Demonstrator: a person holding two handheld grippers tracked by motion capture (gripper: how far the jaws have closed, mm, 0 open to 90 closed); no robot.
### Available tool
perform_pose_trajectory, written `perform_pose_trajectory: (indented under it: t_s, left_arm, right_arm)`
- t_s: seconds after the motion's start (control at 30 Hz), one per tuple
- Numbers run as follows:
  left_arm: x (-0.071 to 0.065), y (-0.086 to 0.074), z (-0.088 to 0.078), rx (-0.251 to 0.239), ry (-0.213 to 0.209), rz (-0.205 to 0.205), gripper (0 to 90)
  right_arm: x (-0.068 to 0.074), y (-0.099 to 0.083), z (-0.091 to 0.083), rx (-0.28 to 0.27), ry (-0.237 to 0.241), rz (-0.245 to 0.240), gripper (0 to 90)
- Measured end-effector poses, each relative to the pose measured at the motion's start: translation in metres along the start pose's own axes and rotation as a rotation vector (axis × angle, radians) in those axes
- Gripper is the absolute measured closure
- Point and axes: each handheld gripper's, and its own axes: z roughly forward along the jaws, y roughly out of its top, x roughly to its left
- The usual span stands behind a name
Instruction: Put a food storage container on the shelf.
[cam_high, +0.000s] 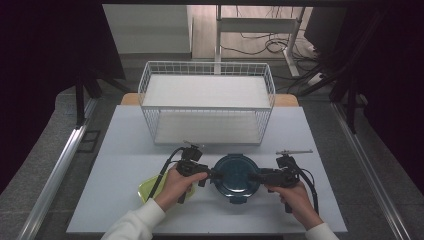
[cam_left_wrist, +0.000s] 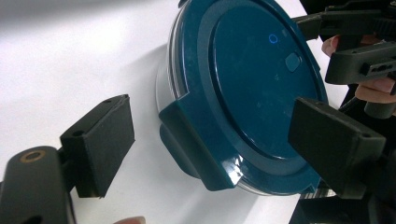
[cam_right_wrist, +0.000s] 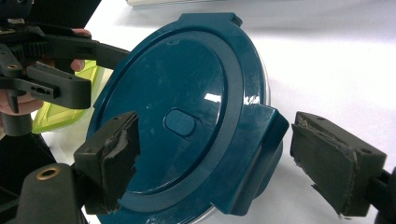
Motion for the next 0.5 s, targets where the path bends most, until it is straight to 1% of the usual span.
perform_pose_trajectory:
  t_s: [0.23, 0.3, 0.33, 0.4, 0.43, 0.5]
  left_arm:
    - [0.002, 0.0, 0.006, 0.026, -0.014, -0.005, 14.4]
    - [0.002, 0.0, 0.008, 0.027, -0.019, -0.007, 14.7]
    - [0.002, -0.001, 0.009, 0.025, -0.018, -0.015, 14.8]
    - [0.002, -0.001, 0.011, 0.029, -0.02, -0.022, 14.8]
    - [0.003, -0.001, 0.011, 0.043, -0.018, -0.01, 14.8]
    - [0.003, -0.001, 0.012, 0.046, -0.024, -0.015, 14.8]
  right_arm:
    - [-0.003, -0.001, 0.005, 0.02, 0.01, 0.022, 15.7]
    - [-0.004, -0.002, 0.006, 0.024, 0.013, 0.028, 15.6]
    - [-0.005, -0.002, 0.006, 0.024, 0.016, 0.032, 15.6]
    - [-0.006, -0.003, 0.007, 0.026, 0.027, 0.05, 15.5]
    - [-0.007, -0.003, 0.007, 0.028, 0.031, 0.058, 15.5]
    - [-0.008, -0.003, 0.008, 0.034, 0.031, 0.065, 15.5]
